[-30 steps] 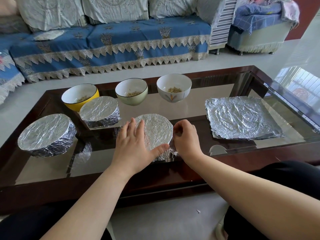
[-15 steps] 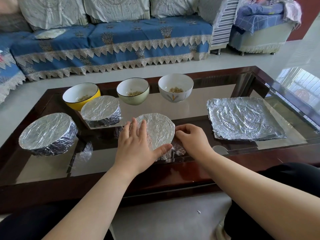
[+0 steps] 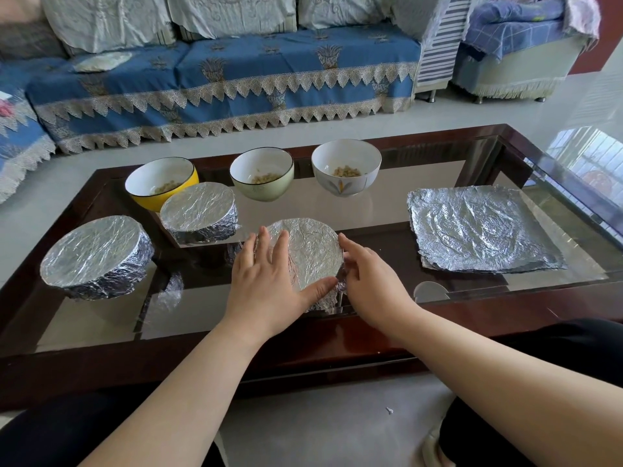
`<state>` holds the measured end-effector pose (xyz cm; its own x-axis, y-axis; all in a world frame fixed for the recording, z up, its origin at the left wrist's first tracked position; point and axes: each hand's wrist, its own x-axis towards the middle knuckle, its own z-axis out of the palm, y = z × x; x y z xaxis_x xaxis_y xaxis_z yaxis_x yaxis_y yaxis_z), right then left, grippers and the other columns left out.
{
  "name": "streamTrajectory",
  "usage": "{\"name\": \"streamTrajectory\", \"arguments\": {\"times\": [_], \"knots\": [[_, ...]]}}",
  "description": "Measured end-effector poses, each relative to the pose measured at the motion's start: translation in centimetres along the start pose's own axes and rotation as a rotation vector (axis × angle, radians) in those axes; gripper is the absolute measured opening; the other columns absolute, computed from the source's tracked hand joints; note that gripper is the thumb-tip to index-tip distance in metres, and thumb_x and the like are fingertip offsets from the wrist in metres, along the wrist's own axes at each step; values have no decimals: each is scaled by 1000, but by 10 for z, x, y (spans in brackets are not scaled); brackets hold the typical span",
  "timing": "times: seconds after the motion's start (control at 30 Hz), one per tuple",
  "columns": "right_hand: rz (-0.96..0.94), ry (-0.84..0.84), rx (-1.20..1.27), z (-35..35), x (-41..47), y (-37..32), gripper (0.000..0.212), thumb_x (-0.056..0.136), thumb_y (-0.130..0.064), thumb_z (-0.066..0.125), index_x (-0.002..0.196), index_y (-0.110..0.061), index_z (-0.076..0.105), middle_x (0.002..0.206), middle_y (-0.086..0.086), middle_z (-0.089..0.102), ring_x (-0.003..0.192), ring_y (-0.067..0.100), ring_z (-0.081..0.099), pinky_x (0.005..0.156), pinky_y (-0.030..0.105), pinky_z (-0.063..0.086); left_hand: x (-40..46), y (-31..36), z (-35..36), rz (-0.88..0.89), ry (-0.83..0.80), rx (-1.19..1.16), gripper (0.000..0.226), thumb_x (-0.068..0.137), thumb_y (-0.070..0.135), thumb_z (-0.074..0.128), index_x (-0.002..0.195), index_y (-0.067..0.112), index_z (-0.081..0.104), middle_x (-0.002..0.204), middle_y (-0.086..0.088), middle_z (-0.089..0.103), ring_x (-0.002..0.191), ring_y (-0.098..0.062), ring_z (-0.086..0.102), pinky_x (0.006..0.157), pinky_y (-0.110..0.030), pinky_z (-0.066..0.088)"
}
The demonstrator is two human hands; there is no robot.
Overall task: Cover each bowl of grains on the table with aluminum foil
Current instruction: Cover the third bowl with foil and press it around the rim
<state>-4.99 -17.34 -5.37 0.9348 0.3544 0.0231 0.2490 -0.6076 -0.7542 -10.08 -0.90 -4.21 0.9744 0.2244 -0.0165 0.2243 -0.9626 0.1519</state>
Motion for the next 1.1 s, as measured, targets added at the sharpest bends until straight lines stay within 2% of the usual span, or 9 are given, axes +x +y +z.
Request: {"name": "streamTrajectory", "arguments": {"times": [0.1,0.17,0.3,0.43,0.53,0.63,0.8,0.97,1.1], "knots": [[16,-7,36,1,4,1,60,94,-5,38,149,-27,36,133,0,55,119,13,52,98,25,39,0,-1,2,-3,24,-4,128,55,97,2,157,21,-2,165,-13,-3,151,-28,-7,121,-42,0],[27,-7,94,-2,7,0,58,94,-5,37,147,-29,41,127,-3,61,103,8,55,88,24,42,0,-1,3,-1,29,-9,129,53,97,0,157,21,-1,165,-13,-3,151,-29,-6,121,-42,0],[42,-10,147,-8,9,-2,44,101,-11,39,141,-27,49,114,-7,67,82,3,51,68,18,38,1,-1,3,6,20,-15,126,59,98,6,157,20,-2,165,-13,-4,151,-28,-8,121,-42,-1],[81,-32,236,-8,10,-4,42,101,-9,41,139,-21,53,118,1,68,57,-9,42,56,7,31,1,-2,5,6,36,-13,127,57,98,3,157,20,-2,165,-15,-2,151,-29,-7,122,-42,0],[119,-40,327,-11,9,-5,41,100,-4,39,132,-19,58,85,-6,67,40,-8,47,43,6,32,2,-3,6,5,39,-17,128,55,97,3,157,20,-1,165,-15,-1,151,-29,-7,122,-43,1],[162,-52,480,-11,7,-8,37,101,0,37,116,-22,63,58,-12,58,39,-4,46,43,8,36,2,-3,5,6,38,-24,128,55,97,2,157,20,-2,165,-15,-2,151,-29,-8,122,-43,0],[214,-86,581,-8,7,-9,36,101,2,36,109,-16,66,45,-15,57,42,-2,48,49,9,41,2,-1,4,2,35,-34,128,55,97,2,157,20,-1,165,-14,-3,151,-28,-8,121,-43,0],[255,-92,610,-6,12,-5,41,98,5,33,115,-8,68,50,-14,61,45,-1,54,51,12,43,1,-2,4,0,26,-37,127,58,99,5,157,20,-1,165,-13,-4,151,-28,-9,121,-43,-1],[245,-117,647,-6,11,-1,45,96,11,28,111,-7,67,52,-14,63,45,-4,56,50,8,42,3,-4,6,0,47,-45,130,54,99,1,157,20,2,165,-14,-1,151,-29,-7,122,-44,1]]}}
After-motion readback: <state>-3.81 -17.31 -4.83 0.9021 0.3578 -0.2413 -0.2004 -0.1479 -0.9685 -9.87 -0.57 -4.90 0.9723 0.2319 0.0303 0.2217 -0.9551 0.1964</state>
